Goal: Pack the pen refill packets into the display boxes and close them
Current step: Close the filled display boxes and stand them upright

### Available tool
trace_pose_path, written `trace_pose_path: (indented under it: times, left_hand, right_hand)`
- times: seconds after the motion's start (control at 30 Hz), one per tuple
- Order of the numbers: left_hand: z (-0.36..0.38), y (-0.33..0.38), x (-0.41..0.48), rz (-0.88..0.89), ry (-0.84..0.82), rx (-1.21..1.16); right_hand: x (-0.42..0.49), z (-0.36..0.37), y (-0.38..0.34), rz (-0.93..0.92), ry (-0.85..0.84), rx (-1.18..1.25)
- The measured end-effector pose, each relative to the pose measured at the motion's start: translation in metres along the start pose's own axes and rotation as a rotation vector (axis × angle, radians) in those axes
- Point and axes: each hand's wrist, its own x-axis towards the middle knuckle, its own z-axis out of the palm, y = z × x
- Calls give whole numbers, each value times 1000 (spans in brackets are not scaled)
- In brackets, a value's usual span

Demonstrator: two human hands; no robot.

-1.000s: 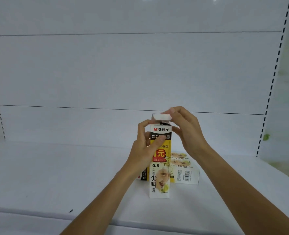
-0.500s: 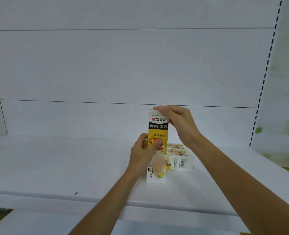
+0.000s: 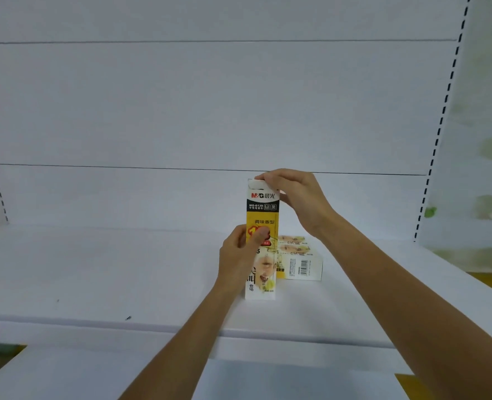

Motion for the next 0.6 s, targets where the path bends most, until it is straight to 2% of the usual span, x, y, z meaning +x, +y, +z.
trace_pose_path:
  times: [0.23,0.4,0.5,0.6]
  left_hand:
    - [-2,1,0,-5,-1,-19]
    - [0,3,0,-10,-7,-38]
    - [-1,3,-4,-32,-9,-53]
    - [-10,9,1,15,-102,35]
  right_hand:
    - [6,1,0,27,-50,-108]
    - [3,-7,2,-11,-134,-106]
    - [-7,-6,12,-64,-125,-141]
    - [-16,-6,28,-121,-106,-102]
